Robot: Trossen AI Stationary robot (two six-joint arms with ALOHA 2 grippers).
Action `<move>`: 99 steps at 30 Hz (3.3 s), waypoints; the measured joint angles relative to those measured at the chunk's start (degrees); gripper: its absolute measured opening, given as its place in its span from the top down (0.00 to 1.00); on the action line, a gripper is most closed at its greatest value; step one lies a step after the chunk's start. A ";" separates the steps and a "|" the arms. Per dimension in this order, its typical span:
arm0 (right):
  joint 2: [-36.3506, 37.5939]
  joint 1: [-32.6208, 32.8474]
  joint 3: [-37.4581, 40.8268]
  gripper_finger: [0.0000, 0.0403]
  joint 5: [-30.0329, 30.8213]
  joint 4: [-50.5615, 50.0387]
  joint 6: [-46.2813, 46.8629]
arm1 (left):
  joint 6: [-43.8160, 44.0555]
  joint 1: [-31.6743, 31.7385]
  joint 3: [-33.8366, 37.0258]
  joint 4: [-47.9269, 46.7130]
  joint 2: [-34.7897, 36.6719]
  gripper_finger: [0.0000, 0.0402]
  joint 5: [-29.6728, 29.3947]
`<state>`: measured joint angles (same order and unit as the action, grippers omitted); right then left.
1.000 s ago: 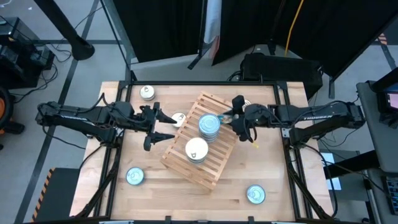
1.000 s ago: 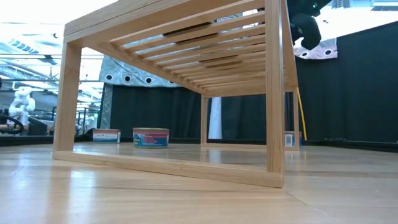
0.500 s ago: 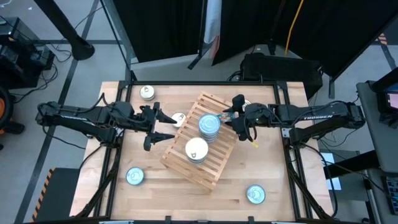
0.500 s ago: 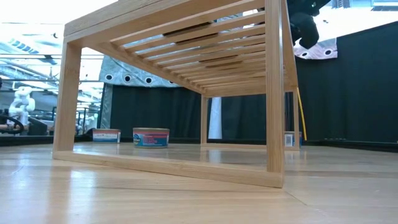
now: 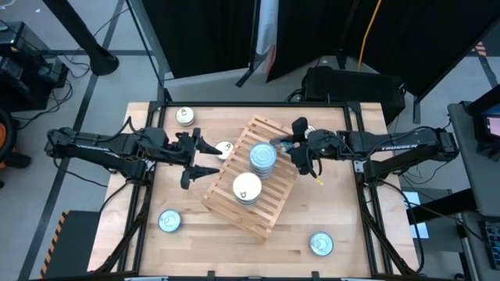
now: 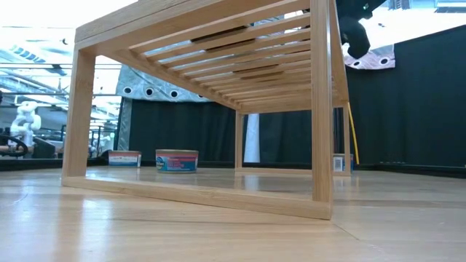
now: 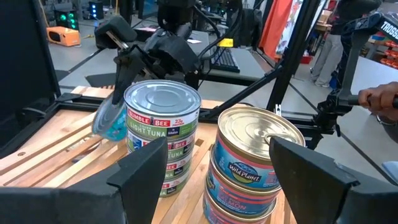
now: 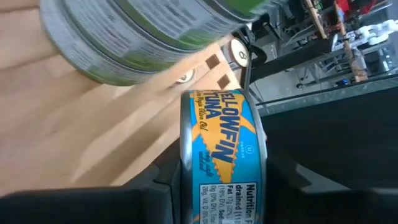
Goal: Stack canned seafood by type on shelf
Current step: Put the yellow-blue tuna can on the shelf, then stack the yellow-blue tuna can on top of the other yellow-blue tuna can on the shelf
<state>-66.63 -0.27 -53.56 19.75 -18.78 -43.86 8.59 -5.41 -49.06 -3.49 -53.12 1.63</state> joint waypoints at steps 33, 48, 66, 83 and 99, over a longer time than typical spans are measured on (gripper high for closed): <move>-3.21 -0.01 -0.07 0.31 -2.21 -0.53 5.77 | 0.04 0.00 0.00 -1.46 0.00 0.28 -0.39; 2.16 0.83 -0.15 0.19 -4.62 -2.03 12.48 | 0.01 -0.25 0.00 -1.64 0.00 0.28 -0.41; 12.92 25.08 -0.24 0.36 -12.55 -16.52 72.82 | -0.34 -4.75 0.00 -3.48 0.00 0.28 1.23; -14.19 48.18 -0.15 0.70 -12.42 -16.07 112.00 | 3.12 -19.58 0.00 -3.80 -0.44 0.28 -8.01; -25.43 47.91 -0.15 0.99 -10.33 -15.67 132.85 | 6.16 -25.64 -0.02 -5.68 -5.31 0.28 -15.52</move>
<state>-92.07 47.64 -53.71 9.42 -34.45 88.99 14.74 -31.05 -49.08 -9.17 -58.43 -13.90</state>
